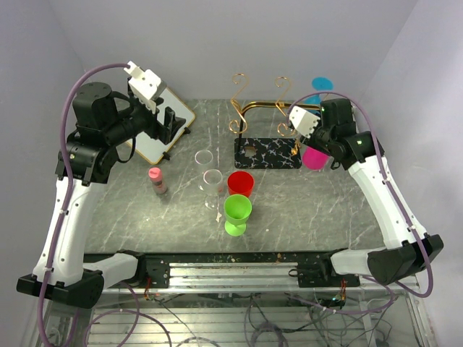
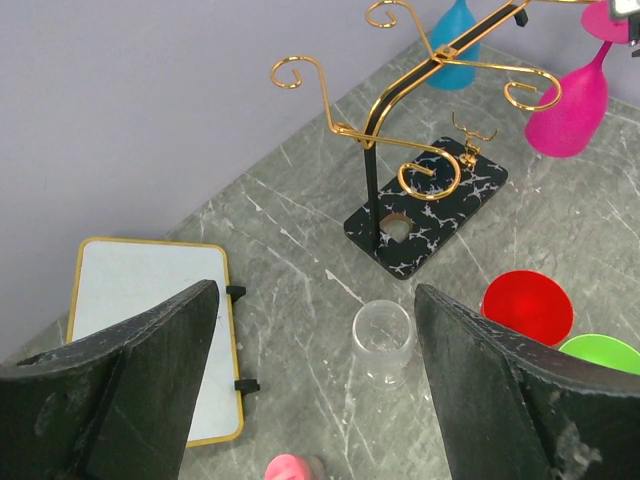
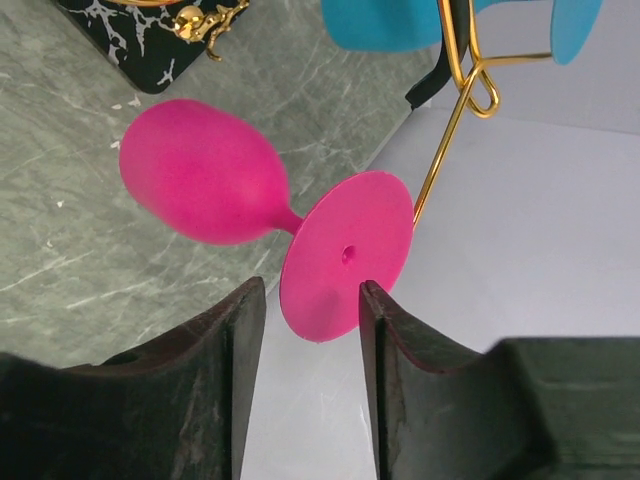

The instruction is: Place the wine glass upside down on the wine glass rack

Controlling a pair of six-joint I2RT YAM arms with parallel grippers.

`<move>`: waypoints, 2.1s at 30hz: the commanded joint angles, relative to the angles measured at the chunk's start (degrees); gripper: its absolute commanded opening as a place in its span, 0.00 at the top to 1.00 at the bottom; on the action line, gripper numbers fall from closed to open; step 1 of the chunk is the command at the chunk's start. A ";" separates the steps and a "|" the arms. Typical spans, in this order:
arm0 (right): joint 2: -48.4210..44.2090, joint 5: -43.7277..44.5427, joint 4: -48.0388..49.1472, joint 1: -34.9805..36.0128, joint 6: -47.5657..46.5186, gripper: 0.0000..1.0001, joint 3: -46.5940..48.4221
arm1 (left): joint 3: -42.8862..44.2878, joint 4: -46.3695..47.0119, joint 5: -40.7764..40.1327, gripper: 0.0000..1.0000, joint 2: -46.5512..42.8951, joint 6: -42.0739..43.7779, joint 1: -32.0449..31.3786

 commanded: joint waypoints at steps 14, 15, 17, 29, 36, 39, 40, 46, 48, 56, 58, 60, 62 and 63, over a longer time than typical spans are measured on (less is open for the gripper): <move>-1.36 -11.12 -5.02 0.19 2.57 0.33 7.49 | -3.45 0.66 0.76 0.10 -0.65 2.19 0.49; -1.48 -11.56 -5.07 0.11 2.64 0.31 7.69 | -3.91 0.74 0.69 0.10 -0.53 2.37 0.46; -1.73 -12.94 -5.41 0.04 2.87 0.28 8.36 | -4.82 1.16 0.67 0.10 -0.47 2.58 0.45; -3.65 -24.20 -5.82 -2.66 5.55 0.22 13.74 | -12.67 1.34 4.41 0.04 1.91 4.20 -2.34; -3.02 -28.44 -5.57 -5.06 6.54 0.22 14.11 | -15.27 -5.58 13.35 0.09 3.17 11.44 -8.72; -2.36 -29.15 -5.54 -6.24 6.89 0.22 14.14 | -15.09 -10.19 13.93 0.12 3.68 17.00 -12.53; -2.18 -29.51 -5.62 -6.69 7.02 0.22 14.30 | -14.88 -11.44 13.29 0.14 4.02 18.58 -13.89; -2.24 -32.64 -5.98 -10.17 7.45 0.22 14.94 | -15.71 -15.64 10.31 0.23 6.40 24.53 -21.50; -2.52 -32.79 -6.21 -11.19 7.44 0.22 15.10 | -16.04 -16.58 8.68 0.27 7.16 26.93 -24.47; -3.72 -34.64 -6.11 -14.75 7.25 0.20 13.33 | -18.13 -20.59 6.72 0.33 9.54 35.08 -32.73; -3.93 -34.86 -5.93 -15.36 7.19 0.20 12.94 | -18.38 -21.28 6.00 0.36 10.15 36.18 -34.34; -4.00 -35.01 -5.84 -15.65 7.17 0.19 12.77 | -18.08 -21.98 5.04 0.38 10.98 37.11 -35.83; -3.90 -35.25 -5.82 -15.90 7.18 0.19 12.64 | -17.51 -22.45 4.21 0.40 12.18 37.76 -37.38; -3.89 -35.28 -5.82 -15.95 7.17 0.19 12.51 | -17.07 -22.77 3.75 0.41 12.83 38.09 -38.23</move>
